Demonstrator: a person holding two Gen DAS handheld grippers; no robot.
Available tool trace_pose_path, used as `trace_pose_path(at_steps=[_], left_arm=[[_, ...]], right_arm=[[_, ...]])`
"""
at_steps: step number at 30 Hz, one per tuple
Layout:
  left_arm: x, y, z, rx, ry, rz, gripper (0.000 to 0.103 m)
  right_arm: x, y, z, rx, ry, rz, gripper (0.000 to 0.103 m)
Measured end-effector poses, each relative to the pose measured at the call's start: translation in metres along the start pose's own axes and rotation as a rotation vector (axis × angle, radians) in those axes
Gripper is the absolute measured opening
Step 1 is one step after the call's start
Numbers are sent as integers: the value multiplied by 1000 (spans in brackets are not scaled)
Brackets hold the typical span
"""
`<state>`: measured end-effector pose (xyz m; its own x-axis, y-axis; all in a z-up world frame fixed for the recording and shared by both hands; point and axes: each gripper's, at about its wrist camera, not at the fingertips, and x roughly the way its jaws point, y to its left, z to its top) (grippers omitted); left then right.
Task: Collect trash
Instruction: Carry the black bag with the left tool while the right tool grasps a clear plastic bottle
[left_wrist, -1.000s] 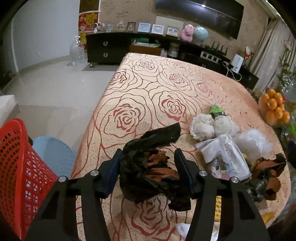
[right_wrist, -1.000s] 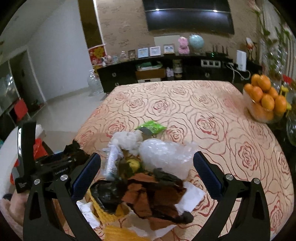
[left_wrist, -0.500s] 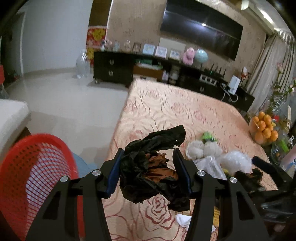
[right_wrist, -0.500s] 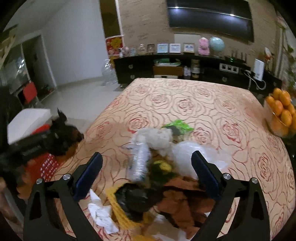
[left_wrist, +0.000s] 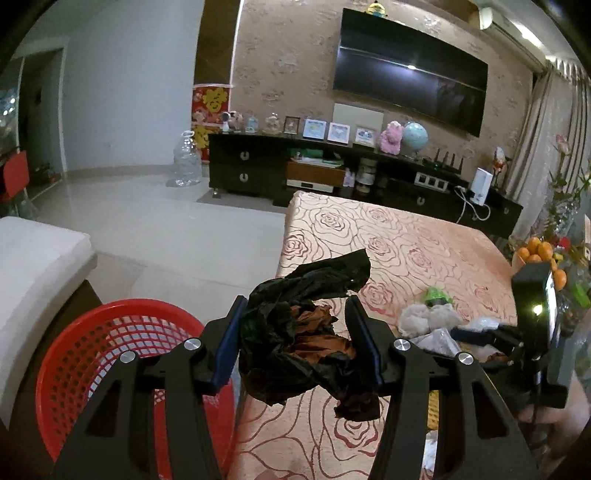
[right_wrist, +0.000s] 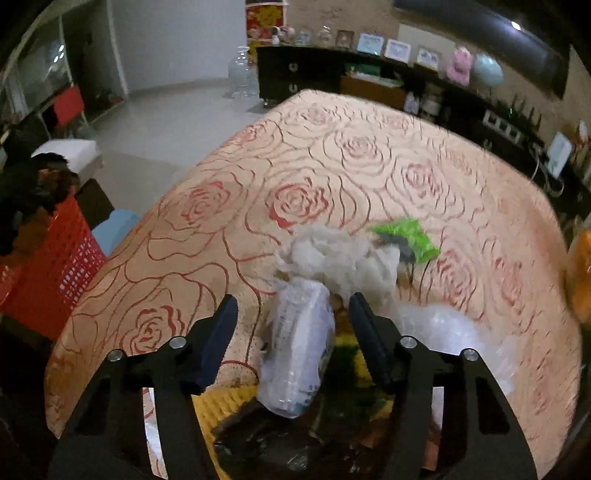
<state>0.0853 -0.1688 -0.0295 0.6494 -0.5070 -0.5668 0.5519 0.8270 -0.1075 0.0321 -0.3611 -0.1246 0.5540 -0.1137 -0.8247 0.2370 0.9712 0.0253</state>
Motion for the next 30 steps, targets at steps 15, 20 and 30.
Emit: trace_pose_path(at_steps=[15, 20, 30], left_arm=[[-8, -3, -4, 24, -31, 40, 52], [-11, 2, -4, 12, -44, 55, 52], [-23, 25, 0, -22, -67, 103, 52]], right_arm=[[-14, 2, 1, 20, -63, 41, 27], [-39, 1, 10, 44, -146, 81, 27], [-61, 17, 21, 32, -206, 102, 27]])
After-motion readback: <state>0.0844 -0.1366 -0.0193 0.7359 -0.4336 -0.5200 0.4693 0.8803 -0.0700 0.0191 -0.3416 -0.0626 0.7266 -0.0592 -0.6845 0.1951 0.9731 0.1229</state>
